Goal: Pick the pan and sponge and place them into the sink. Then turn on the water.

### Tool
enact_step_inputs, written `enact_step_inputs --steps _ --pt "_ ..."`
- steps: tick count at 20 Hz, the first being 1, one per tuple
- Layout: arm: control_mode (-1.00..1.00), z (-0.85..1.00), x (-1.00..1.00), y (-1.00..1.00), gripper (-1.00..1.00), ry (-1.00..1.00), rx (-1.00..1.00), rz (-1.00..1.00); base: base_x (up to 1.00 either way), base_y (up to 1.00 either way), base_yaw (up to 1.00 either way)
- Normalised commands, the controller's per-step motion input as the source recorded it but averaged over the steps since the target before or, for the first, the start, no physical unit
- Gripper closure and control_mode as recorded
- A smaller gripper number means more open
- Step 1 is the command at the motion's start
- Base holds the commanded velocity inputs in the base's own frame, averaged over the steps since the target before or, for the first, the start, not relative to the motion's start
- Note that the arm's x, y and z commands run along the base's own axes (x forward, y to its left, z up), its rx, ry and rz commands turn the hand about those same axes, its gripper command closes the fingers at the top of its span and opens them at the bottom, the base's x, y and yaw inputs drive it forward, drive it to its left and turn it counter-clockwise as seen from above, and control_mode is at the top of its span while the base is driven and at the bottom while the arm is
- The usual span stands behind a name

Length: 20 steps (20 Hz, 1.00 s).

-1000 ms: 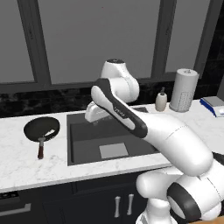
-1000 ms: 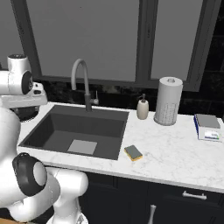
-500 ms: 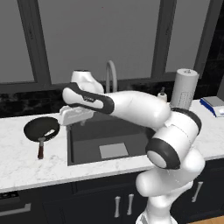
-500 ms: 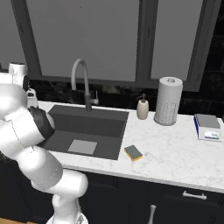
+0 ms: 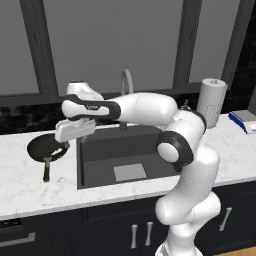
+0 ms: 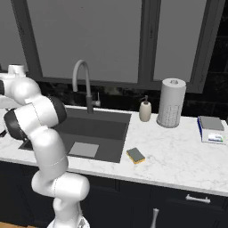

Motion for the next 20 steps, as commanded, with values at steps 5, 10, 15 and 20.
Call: enact_step_inputs --steps 5,10,15,20 --pt "-1.0 0.0 0.0 0.0 -1.0 0.0 0.0 0.0 0.0 0.0 0.0" --pt "-1.0 0.0 0.0 0.0 -1.0 0.0 0.0 0.0 0.0 0.0 0.0" --pt "-1.0 -0.13 0.0 0.15 -1.0 0.0 -0.01 -0.11 0.0 0.0 0.0" --pt "-1.0 -0.21 0.0 0.32 -1.0 0.0 -0.04 -0.35 0.0 0.0 0.0"
